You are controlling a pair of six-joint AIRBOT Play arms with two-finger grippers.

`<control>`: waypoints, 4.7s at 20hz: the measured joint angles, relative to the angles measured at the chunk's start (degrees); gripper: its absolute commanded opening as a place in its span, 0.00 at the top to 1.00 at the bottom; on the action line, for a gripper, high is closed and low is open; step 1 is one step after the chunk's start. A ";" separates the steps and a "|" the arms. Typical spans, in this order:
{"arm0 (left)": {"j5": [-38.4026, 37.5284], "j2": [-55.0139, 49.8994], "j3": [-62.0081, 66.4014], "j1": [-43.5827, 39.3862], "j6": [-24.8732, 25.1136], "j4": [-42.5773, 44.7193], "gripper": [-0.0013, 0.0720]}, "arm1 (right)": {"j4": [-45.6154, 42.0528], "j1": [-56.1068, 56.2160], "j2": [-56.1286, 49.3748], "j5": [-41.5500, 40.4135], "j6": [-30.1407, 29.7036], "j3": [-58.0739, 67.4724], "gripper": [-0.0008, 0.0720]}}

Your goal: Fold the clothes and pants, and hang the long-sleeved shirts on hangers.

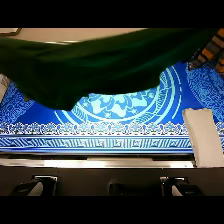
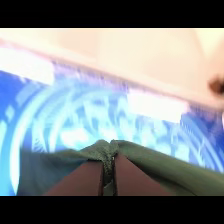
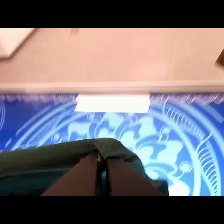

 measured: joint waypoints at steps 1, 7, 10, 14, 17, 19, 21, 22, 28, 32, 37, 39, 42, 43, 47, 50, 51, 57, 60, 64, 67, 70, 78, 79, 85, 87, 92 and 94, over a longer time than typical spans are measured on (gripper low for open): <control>-0.61 2.62 0.28 0.02 -1.66 2.29 0.96 | -1.49 0.00 2.64 0.09 1.25 0.37 0.95; -2.82 10.10 0.70 0.00 -6.05 11.76 0.96 | -8.85 0.00 9.55 0.66 7.78 1.07 0.95; -3.17 7.78 -0.98 -0.02 -3.87 12.09 0.96 | -10.95 0.02 6.80 2.40 9.25 1.05 0.95; -3.17 -1.16 -5.77 -0.37 2.32 9.42 0.96 | -12.57 0.04 -4.57 7.45 10.10 0.13 0.95; -0.81 -11.69 -9.73 -1.99 6.27 8.48 0.96 | -12.90 0.07 -17.38 9.20 10.25 -0.48 0.95; 2.73 -20.13 -11.23 -3.61 7.78 8.26 0.96 | -13.25 0.07 -26.32 8.66 10.38 -0.68 0.95; 7.34 -28.65 -12.00 -5.29 8.90 8.28 0.96 | -13.29 0.07 -34.38 6.12 10.84 -0.72 0.95; 9.99 -32.85 -12.26 -6.05 9.31 8.26 0.96 | -13.31 0.07 -37.92 4.28 11.15 -0.76 0.95; 20.57 -48.43 -12.76 -7.93 10.58 8.00 0.96 | -12.63 0.04 -52.46 -4.48 13.51 -0.79 0.95; 17.20 -51.30 -12.81 -7.91 10.97 8.76 0.96 | -12.39 0.04 -55.34 -0.59 13.92 -0.76 0.95; 7.43 -52.24 -12.85 -7.63 11.13 9.92 0.96 | -12.39 0.02 -56.19 8.70 14.10 -0.85 0.95; 5.07 -52.37 -12.87 -7.61 11.13 10.08 0.96 | -12.39 0.02 -56.30 10.99 14.10 -1.29 0.95; 3.19 -52.68 -12.87 -7.69 11.13 10.19 0.96 | -12.15 0.02 -56.48 12.66 14.10 -2.80 0.95; 2.95 -52.87 -12.87 -7.80 11.13 10.21 0.96 | -11.93 0.02 -56.65 13.20 14.10 -3.28 0.95; 2.05 -53.57 -12.87 -8.46 11.13 10.08 0.82 | -11.21 0.00 -57.86 14.36 14.01 -4.28 0.78; 1.16 -53.46 -12.85 -8.68 10.91 9.79 0.36 | -9.42 -0.02 -58.36 14.93 13.53 -4.48 0.54; -0.07 -52.98 -12.79 -8.59 10.91 9.75 0.34 | -8.26 -0.07 -58.25 15.34 12.61 -4.52 0.37; -5.31 -42.66 -16.96 -2.49 12.63 3.78 0.34 | -4.98 -5.57 -51.54 20.46 4.33 -5.49 0.38; -6.01 -32.57 -29.11 1.84 13.68 0.15 0.34 | -2.38 -11.89 -46.14 20.68 1.68 -10.25 0.40; -5.46 -18.45 -51.80 4.42 13.70 -6.21 0.34 | 3.43 -16.70 -39.45 19.56 -1.07 -21.81 0.41; -3.32 -12.57 -65.09 4.96 14.51 -11.96 0.34 | 7.15 -17.81 -35.87 17.84 -2.38 -29.35 0.41; -0.44 -10.43 -73.55 5.18 16.50 -16.87 0.34 | 9.07 -18.21 -34.23 16.96 -2.93 -33.18 0.41; 6.84 -9.25 -81.81 4.76 18.64 -24.17 0.49 | 12.11 -18.43 -33.11 16.94 -3.08 -35.56 0.41; 7.76 -9.22 -82.05 4.17 18.62 -24.76 0.49 | 12.46 -18.43 -33.09 16.92 -3.04 -35.71 0.41; 13.49 -10.32 -82.64 -1.86 17.94 -26.49 0.96 | 15.63 -18.86 -33.05 16.37 -3.50 -36.09 0.40; 13.79 -10.54 -82.66 -2.80 17.94 -26.80 0.96 | 15.69 -20.39 -33.05 16.72 -4.48 -36.09 0.41; 13.86 -10.73 -82.66 -3.61 18.49 -26.93 0.96 | 9.90 -23.98 -33.05 17.51 -6.86 -40.09 0.35; 13.86 -10.75 -82.66 -3.69 18.64 -26.95 0.96 | 8.96 -24.06 -33.05 16.35 -8.11 -44.39 0.35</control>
